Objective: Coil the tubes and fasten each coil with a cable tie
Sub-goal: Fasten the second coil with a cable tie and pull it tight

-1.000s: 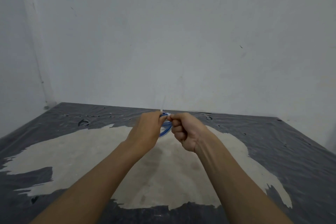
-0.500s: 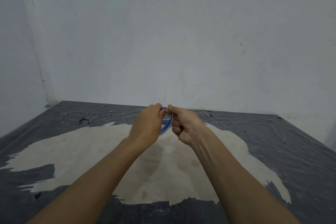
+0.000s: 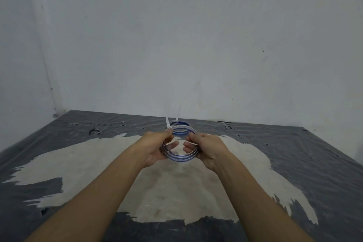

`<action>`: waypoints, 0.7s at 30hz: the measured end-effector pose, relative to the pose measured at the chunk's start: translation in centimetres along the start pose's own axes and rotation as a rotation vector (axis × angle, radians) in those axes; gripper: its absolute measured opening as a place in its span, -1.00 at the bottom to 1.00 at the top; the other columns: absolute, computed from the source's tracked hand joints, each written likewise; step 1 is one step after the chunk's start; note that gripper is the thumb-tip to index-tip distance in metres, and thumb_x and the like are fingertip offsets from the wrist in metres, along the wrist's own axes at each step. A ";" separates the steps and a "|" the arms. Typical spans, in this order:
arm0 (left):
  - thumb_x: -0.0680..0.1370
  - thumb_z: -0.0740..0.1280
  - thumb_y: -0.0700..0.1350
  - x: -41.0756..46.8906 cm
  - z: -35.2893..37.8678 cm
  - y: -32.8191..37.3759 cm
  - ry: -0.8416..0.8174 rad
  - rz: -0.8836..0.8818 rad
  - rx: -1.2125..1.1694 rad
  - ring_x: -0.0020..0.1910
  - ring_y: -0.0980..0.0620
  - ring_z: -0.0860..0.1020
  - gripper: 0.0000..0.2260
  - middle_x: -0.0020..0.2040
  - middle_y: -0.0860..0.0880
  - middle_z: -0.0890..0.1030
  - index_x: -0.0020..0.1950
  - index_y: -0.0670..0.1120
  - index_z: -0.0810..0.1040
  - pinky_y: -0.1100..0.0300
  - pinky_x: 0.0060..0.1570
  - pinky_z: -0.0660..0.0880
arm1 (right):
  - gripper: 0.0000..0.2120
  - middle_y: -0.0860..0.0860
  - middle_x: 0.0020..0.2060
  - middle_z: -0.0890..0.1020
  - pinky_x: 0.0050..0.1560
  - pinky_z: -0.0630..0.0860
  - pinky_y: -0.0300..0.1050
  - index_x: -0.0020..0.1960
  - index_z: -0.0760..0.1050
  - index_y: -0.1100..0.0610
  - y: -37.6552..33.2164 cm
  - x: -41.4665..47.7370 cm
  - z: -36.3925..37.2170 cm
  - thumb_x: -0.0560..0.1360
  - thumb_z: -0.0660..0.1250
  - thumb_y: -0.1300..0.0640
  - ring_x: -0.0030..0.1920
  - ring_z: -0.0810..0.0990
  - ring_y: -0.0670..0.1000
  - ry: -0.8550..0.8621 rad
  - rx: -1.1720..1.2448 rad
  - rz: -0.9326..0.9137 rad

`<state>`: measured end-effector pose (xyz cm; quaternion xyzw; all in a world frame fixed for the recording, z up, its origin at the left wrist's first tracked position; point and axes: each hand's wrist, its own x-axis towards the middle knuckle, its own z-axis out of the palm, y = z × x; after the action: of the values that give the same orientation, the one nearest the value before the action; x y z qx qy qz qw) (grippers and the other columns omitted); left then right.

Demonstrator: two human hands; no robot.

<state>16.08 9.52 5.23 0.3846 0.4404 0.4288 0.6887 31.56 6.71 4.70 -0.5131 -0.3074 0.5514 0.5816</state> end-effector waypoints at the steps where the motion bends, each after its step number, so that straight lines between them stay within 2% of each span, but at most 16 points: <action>1: 0.58 0.32 -0.28 -0.1 -0.3 -0.2 -0.058 -0.039 -0.017 -0.12 -0.06 0.66 -0.92 -0.15 -0.08 0.61 0.06 -0.21 0.57 -0.02 -0.11 0.59 | -0.93 0.17 -0.27 0.63 -0.42 0.64 -0.14 -0.06 0.54 0.34 0.0 0.2 0.0 0.57 0.35 0.32 -0.42 0.66 0.01 0.012 0.056 0.005; 3: 0.56 0.25 -0.43 0.1 -0.7 -0.4 -0.073 -0.043 0.008 -0.09 -0.07 0.64 -0.86 -0.08 -0.14 0.61 0.06 -0.28 0.53 0.02 -0.05 0.55 | -0.92 0.17 -0.30 0.62 -0.42 0.64 -0.12 -0.11 0.54 0.35 0.3 0.4 -0.2 0.55 0.37 0.34 -0.46 0.62 -0.02 0.018 0.087 0.024; 5: 0.55 0.20 -0.49 0.4 -1.2 -0.3 -0.005 -0.008 0.061 -0.12 -0.05 0.60 -0.83 -0.09 -0.20 0.57 0.03 -0.32 0.53 0.03 -0.08 0.55 | -0.92 0.15 -0.30 0.61 -0.42 0.63 -0.09 -0.12 0.56 0.36 0.6 0.4 -0.5 0.54 0.38 0.35 -0.48 0.54 -0.05 0.030 0.080 0.067; 8: 0.55 0.15 -0.52 0.8 -2.0 0.1 0.014 -0.035 0.093 -0.15 0.00 0.55 -0.79 -0.13 -0.18 0.52 0.02 -0.31 0.52 0.05 -0.18 0.59 | -0.94 0.15 -0.29 0.60 -0.44 0.63 -0.09 -0.08 0.56 0.37 0.8 0.6 -1.2 0.53 0.39 0.35 -0.51 0.48 -0.07 0.038 0.110 0.125; 10: 0.56 0.13 -0.52 0.9 -2.4 0.4 0.011 -0.042 0.127 -0.18 0.02 0.54 -0.76 -0.15 -0.14 0.51 0.01 -0.28 0.52 0.07 -0.17 0.58 | -0.95 0.16 -0.29 0.61 -0.45 0.63 -0.10 -0.05 0.55 0.37 0.7 0.9 -1.4 0.53 0.38 0.36 -0.54 0.50 -0.08 0.032 0.122 0.133; 12: 0.55 0.14 -0.52 1.0 -2.4 0.7 0.040 -0.015 0.188 -0.20 0.02 0.54 -0.76 -0.18 -0.14 0.53 -0.01 -0.28 0.53 0.14 -0.23 0.60 | -0.96 0.16 -0.28 0.62 -0.42 0.64 -0.09 -0.04 0.57 0.36 0.5 1.0 -1.6 0.54 0.37 0.36 -0.49 0.55 -0.07 0.024 0.103 0.116; 14: 0.56 0.17 -0.50 1.1 -2.5 0.8 0.073 0.015 0.217 -0.21 0.00 0.56 -0.80 -0.17 -0.16 0.55 0.00 -0.30 0.55 0.19 -0.33 0.63 | -0.95 0.16 -0.24 0.65 -0.35 0.66 -0.08 -0.01 0.60 0.32 0.5 0.9 -2.0 0.54 0.38 0.34 -0.36 0.62 -0.01 -0.011 -0.034 0.084; 15: 0.56 0.20 -0.46 1.2 -2.6 0.6 0.085 0.023 0.214 -0.21 -0.01 0.57 -0.83 -0.15 -0.16 0.57 0.02 -0.31 0.56 0.18 -0.32 0.63 | -0.93 0.17 -0.20 0.67 -0.32 0.67 -0.07 0.00 0.61 0.31 0.5 0.8 -2.2 0.54 0.38 0.33 -0.32 0.64 0.02 -0.024 -0.145 0.069; 18: 0.61 0.26 -0.27 1.7 -2.9 -0.1 0.111 0.006 0.132 -0.26 0.01 0.58 -0.87 -0.16 -0.14 0.62 0.00 -0.28 0.58 0.13 -0.24 0.60 | -0.89 0.20 -0.15 0.71 -0.33 0.67 -0.09 0.03 0.64 0.31 1.2 0.8 -2.5 0.51 0.43 0.33 -0.32 0.68 0.05 0.000 -0.403 0.044; 21: 0.64 0.22 -0.21 2.3 -2.6 -1.0 0.153 -0.018 0.026 -0.37 0.10 0.48 -0.84 -0.20 -0.09 0.61 -0.03 -0.22 0.58 0.21 -0.37 0.55 | -0.86 0.23 -0.16 0.72 -0.34 0.67 -0.11 0.02 0.65 0.32 1.9 1.5 -2.2 0.46 0.48 0.34 -0.32 0.70 0.07 0.083 -0.475 0.017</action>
<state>14.43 11.77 2.85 0.3556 0.5008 0.4452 0.6516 33.29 7.30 1.94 -0.6603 -0.3998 0.4470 0.4521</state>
